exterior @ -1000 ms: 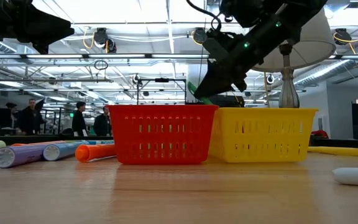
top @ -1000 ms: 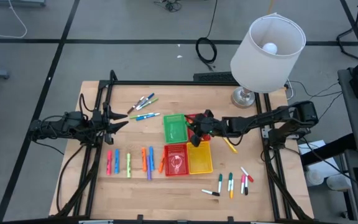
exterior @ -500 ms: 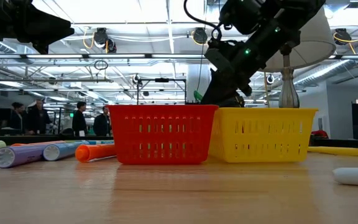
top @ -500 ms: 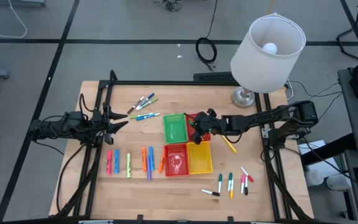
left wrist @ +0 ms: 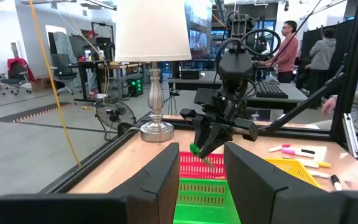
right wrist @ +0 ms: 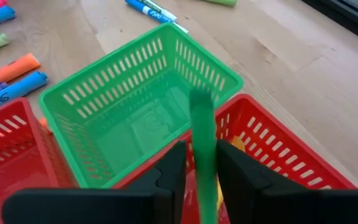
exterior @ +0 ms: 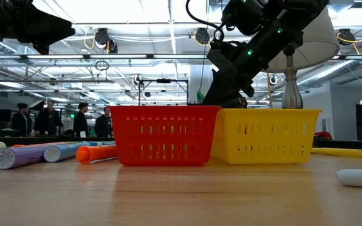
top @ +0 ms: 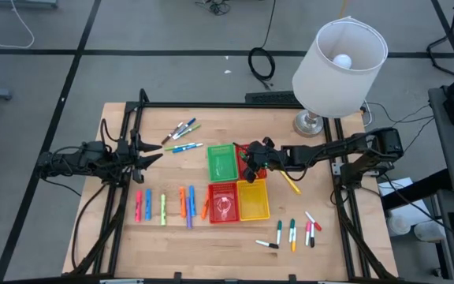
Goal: Pick & Place Markers
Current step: Put the green pen into the top red bin, then put the yellow pen into the top red bin
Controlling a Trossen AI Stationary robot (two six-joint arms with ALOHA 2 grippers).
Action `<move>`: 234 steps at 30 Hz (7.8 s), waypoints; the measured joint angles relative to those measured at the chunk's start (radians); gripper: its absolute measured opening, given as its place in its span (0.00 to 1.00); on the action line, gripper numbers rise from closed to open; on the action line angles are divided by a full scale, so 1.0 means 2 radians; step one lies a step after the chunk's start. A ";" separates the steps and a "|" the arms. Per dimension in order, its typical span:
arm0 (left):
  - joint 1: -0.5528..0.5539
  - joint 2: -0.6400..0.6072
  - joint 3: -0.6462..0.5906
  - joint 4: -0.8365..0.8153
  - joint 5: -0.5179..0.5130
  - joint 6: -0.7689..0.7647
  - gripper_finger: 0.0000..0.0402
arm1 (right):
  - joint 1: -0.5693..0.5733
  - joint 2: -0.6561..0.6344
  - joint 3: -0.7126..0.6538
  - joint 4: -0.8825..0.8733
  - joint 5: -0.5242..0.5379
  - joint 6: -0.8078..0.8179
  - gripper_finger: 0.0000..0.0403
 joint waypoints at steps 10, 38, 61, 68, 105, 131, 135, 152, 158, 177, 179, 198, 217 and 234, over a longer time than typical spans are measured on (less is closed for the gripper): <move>0.000 0.000 0.000 0.000 0.000 0.000 0.33 | 0.000 0.000 0.000 0.004 0.000 -0.005 0.32; 0.000 0.000 0.000 0.000 0.000 0.000 0.33 | 0.139 -0.119 0.055 -0.527 -0.014 0.220 0.34; 0.000 0.000 0.000 0.000 0.000 0.000 0.33 | 0.098 -0.118 -0.121 -0.364 -0.071 0.223 0.33; 0.000 0.000 0.000 0.000 0.000 0.000 0.33 | 0.098 -0.119 -0.144 -0.308 -0.086 0.223 0.33; 0.000 0.000 0.000 0.000 0.001 0.000 0.33 | 0.099 -0.119 -0.151 -0.307 -0.095 0.181 0.10; 0.000 0.000 0.000 0.000 0.001 0.000 0.33 | 0.099 -0.117 -0.132 -0.301 -0.096 0.167 0.09; 0.000 0.000 0.000 0.000 0.001 0.000 0.33 | 0.098 -0.131 -0.131 -0.311 -0.096 0.168 0.09; 0.000 0.000 0.000 0.000 0.000 0.000 0.33 | 0.085 -0.252 -0.131 -0.303 -0.095 0.171 0.09; 0.000 0.000 0.000 0.000 0.000 0.000 0.33 | 0.085 -0.261 -0.130 -0.226 -0.094 0.154 0.09; 0.000 0.000 0.000 0.000 0.000 0.000 0.33 | 0.038 -0.217 -0.130 -0.012 -0.092 0.065 0.09; 0.000 0.000 0.000 0.000 0.000 0.000 0.33 | 0.029 -0.206 -0.130 0.016 -0.092 0.055 0.09; 0.000 0.000 0.000 0.000 0.000 0.000 0.33 | 0.007 -0.062 0.109 -0.211 0.062 -0.034 0.09; 0.000 0.000 0.000 0.000 0.000 0.000 0.33 | 0.018 -0.016 0.108 -0.219 0.062 0.056 0.09; 0.000 0.000 0.000 0.000 0.000 0.000 0.33 | 0.024 -0.016 0.086 -0.230 0.059 0.096 0.09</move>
